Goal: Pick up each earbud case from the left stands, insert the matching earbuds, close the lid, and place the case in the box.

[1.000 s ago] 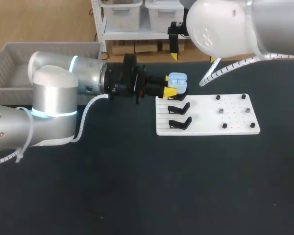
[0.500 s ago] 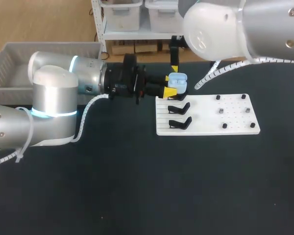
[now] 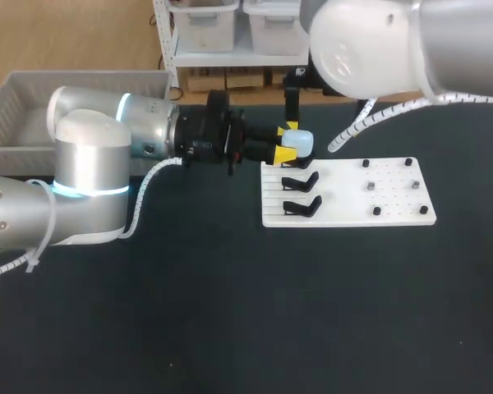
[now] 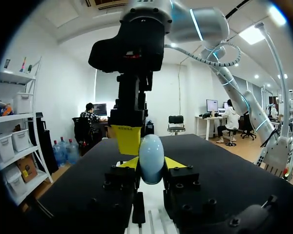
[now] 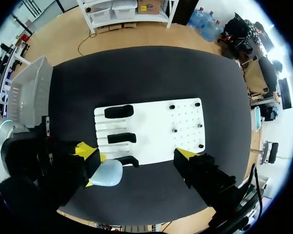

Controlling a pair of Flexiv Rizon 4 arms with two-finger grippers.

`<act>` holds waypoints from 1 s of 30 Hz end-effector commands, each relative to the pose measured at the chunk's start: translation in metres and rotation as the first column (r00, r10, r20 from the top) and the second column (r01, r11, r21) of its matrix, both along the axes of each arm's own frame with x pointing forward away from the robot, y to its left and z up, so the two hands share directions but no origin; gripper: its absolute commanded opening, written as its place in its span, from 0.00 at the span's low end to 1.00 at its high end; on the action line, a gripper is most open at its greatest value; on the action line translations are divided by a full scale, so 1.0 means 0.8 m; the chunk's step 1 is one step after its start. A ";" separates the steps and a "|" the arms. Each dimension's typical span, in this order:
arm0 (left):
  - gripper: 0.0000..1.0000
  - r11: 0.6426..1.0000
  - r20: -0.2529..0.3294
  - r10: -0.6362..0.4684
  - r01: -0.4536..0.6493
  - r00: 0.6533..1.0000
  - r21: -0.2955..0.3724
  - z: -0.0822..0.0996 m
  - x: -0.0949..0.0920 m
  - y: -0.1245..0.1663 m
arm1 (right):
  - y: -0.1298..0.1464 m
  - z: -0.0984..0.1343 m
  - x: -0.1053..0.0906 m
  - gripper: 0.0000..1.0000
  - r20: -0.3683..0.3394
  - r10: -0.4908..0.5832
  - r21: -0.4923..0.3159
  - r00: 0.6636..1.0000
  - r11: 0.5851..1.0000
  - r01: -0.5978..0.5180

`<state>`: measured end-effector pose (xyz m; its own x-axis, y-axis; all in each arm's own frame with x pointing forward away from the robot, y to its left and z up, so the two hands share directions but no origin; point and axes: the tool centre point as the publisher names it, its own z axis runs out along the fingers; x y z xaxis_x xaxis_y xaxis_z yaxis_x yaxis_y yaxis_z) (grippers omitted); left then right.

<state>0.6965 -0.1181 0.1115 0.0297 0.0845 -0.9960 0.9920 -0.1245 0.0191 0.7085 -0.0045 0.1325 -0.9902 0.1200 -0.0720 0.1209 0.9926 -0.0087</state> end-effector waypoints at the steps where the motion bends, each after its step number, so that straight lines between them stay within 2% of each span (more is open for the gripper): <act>1: 0.00 1.000 0.001 0.002 -0.002 1.000 0.000 0.000 0.000 0.000 | -0.001 0.004 -0.014 1.00 0.041 0.008 -0.014 0.999 1.000 -0.007; 6: 0.00 1.000 0.001 0.002 -0.002 1.000 0.000 0.000 0.000 0.000 | -0.013 0.044 -0.006 1.00 0.167 -0.045 0.005 0.985 0.999 0.045; 10: 0.00 1.000 0.001 0.002 -0.002 1.000 0.000 0.000 0.000 0.000 | -0.017 0.092 -0.009 1.00 0.262 -0.016 0.050 0.965 0.999 0.003; 15: 0.00 0.996 -0.032 0.072 -0.073 0.997 -0.042 0.035 -0.006 0.028 | -0.020 0.143 -0.030 1.00 0.330 0.071 0.114 0.941 0.987 -0.114; 21: 0.00 0.964 -0.036 0.248 -0.250 0.968 -0.084 0.089 -0.007 0.093 | -0.020 0.143 -0.030 1.00 0.330 0.071 0.114 0.941 0.987 -0.114; 26: 0.00 0.922 0.062 0.385 -0.380 0.921 -0.078 0.142 0.010 0.157 | -0.020 0.143 -0.030 1.00 0.330 0.071 0.114 0.941 0.987 -0.114; 30: 0.00 0.878 0.138 0.475 -0.478 0.869 -0.015 0.166 0.039 0.210 | -0.020 0.143 -0.030 1.00 0.330 0.071 0.114 0.941 0.987 -0.114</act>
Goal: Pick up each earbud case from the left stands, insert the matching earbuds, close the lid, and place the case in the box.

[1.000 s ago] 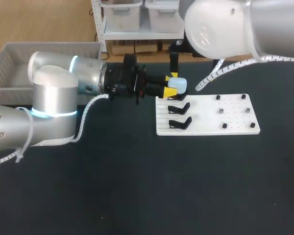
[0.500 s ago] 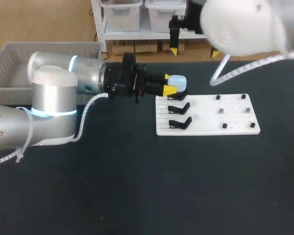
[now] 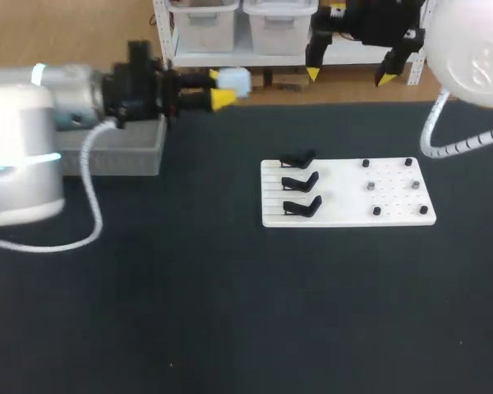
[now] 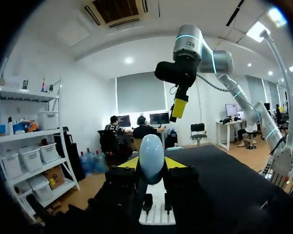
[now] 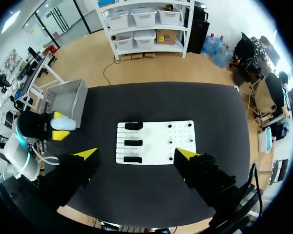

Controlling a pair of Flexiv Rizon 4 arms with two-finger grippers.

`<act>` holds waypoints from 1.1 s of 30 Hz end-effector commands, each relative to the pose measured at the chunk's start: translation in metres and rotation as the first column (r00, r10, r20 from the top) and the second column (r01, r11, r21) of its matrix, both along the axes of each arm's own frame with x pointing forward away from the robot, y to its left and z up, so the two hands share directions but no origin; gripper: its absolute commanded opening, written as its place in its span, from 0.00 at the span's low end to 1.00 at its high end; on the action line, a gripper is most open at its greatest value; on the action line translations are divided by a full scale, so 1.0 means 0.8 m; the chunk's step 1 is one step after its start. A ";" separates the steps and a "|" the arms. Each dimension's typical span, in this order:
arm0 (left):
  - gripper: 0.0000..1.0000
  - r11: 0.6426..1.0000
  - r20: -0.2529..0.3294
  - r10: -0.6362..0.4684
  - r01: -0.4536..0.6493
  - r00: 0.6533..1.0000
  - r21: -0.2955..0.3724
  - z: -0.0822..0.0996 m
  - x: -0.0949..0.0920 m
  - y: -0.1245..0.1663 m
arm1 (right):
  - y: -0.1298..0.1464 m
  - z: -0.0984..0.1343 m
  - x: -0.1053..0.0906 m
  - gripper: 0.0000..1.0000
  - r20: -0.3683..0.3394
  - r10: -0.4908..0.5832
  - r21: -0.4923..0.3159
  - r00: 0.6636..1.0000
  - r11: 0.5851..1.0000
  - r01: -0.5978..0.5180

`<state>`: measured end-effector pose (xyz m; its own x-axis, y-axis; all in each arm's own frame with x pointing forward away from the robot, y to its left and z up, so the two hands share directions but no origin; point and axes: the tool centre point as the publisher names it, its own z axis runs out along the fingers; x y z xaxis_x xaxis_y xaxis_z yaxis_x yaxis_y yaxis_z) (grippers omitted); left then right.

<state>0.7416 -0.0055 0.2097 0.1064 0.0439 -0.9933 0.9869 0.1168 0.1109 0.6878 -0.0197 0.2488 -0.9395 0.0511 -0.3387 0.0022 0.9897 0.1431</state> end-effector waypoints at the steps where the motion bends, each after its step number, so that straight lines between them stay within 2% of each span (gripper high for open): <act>1: 0.00 0.957 0.045 0.277 -0.280 0.960 0.077 0.045 -0.012 0.077 | -0.001 -0.002 -0.004 1.00 0.045 -0.008 0.001 0.999 1.000 0.008; 2: 0.00 0.948 0.042 0.305 -0.307 0.952 0.082 0.047 -0.004 0.091 | -0.001 -0.002 -0.004 1.00 0.045 -0.008 0.001 0.999 1.000 0.008; 4: 0.00 0.918 0.050 0.358 -0.361 0.932 0.161 0.043 0.017 0.122 | -0.001 -0.002 -0.004 1.00 0.045 -0.008 0.001 0.999 1.000 0.008; 5: 0.00 0.911 0.039 0.377 -0.378 0.925 0.167 0.039 0.024 0.133 | -0.001 -0.002 -0.004 1.00 0.045 -0.008 0.001 0.999 1.000 0.008; 8: 0.00 0.868 0.003 0.441 -0.427 0.898 0.253 0.017 0.052 0.175 | -0.001 -0.002 -0.004 1.00 0.045 -0.008 0.001 0.999 1.000 0.008; 9: 0.00 0.843 0.006 0.455 -0.433 0.891 0.320 0.006 0.064 0.191 | -0.001 -0.002 -0.004 1.00 0.045 -0.008 0.001 0.999 1.000 0.008; 12: 0.00 0.810 -0.037 0.500 -0.452 0.865 0.373 -0.025 0.088 0.228 | -0.001 -0.002 -0.004 1.00 0.045 -0.008 0.001 0.999 1.000 0.008; 14: 0.00 0.807 -0.073 0.513 -0.452 0.855 0.381 -0.044 0.101 0.246 | -0.001 -0.002 -0.004 1.00 0.045 -0.008 0.001 0.999 1.000 0.008; 16: 0.00 0.794 -0.082 0.523 -0.449 0.849 0.410 -0.059 0.113 0.261 | -0.001 -0.002 -0.004 1.00 0.045 -0.008 0.001 0.999 1.000 0.008; 19: 0.00 0.793 -0.116 0.536 -0.452 0.836 0.408 -0.083 0.135 0.289 | -0.001 -0.002 -0.004 1.00 0.045 -0.008 0.001 0.999 1.000 0.008; 27: 0.00 0.798 -0.092 0.497 -0.413 0.863 0.438 -0.102 0.177 0.328 | -0.001 -0.002 -0.004 1.00 0.045 -0.008 0.001 0.999 1.000 0.008; 28: 0.36 0.807 -0.095 0.488 -0.407 0.868 0.428 -0.103 0.180 0.331 | -0.001 -0.002 -0.004 1.00 0.045 -0.008 0.001 0.999 1.000 0.008; 29: 1.00 0.815 -0.094 0.477 -0.399 0.874 0.420 -0.104 0.182 0.333 | -0.001 -0.002 -0.004 1.00 0.045 -0.008 0.001 0.999 1.000 0.008; 33: 1.00 0.827 -0.073 0.442 -0.374 0.894 0.420 -0.095 0.176 0.327 | -0.001 -0.002 -0.004 1.00 0.045 -0.008 0.001 0.999 1.000 0.008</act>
